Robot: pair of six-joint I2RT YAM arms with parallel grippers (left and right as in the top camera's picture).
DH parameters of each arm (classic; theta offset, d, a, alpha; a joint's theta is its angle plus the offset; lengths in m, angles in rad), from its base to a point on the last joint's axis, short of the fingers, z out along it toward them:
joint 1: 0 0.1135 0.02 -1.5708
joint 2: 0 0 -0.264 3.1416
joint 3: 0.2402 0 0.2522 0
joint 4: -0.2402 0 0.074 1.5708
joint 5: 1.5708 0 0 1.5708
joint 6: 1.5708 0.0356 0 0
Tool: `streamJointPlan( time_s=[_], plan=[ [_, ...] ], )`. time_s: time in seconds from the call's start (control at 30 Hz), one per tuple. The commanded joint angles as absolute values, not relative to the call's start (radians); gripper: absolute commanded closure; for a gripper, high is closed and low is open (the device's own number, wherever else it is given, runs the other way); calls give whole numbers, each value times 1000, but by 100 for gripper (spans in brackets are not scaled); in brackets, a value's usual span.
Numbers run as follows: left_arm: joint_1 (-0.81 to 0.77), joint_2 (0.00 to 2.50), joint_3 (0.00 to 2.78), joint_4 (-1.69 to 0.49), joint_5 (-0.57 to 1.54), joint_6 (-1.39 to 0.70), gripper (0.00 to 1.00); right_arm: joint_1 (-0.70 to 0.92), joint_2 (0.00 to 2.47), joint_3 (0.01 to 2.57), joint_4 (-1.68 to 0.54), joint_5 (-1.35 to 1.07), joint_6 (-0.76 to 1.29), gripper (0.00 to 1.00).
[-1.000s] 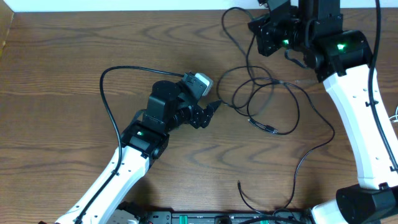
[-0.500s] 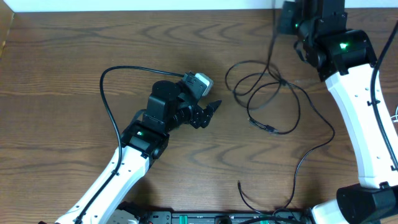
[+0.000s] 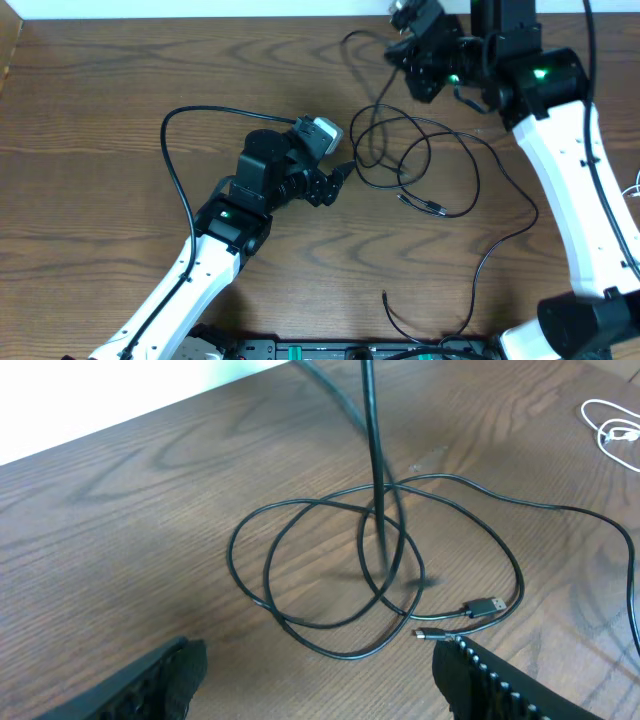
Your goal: Untangle cables
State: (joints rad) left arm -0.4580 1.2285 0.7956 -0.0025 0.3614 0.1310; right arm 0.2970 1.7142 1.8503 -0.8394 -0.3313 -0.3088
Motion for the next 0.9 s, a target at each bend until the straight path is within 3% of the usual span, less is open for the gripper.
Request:
streamJointPlan(
  time_s=[0.0, 0.17, 0.27, 0.53, 0.77, 0.87],
  plan=[
    [-455, 1222, 807, -3, 367, 138, 22, 287, 1790, 1849, -849, 208, -70, 99],
    [-455, 1222, 807, -4, 354, 145, 22, 264, 1898, 1849, -901, 554, 187, 99],
    [-455, 1222, 807, -5, 354, 145, 22, 240, 1930, 1849, -863, 645, 235, 99],
    [-455, 1222, 807, -12, 354, 145, 22, 141, 1874, 1858, -771, 417, 248, 99],
    [-455, 1224, 807, -12, 354, 145, 22, 1, 1773, 1861, -740, 486, 251, 99],
    [-455, 1232, 807, -12, 354, 145, 22, -81, 1700, 1861, -737, 383, 258, 99]
  ],
)
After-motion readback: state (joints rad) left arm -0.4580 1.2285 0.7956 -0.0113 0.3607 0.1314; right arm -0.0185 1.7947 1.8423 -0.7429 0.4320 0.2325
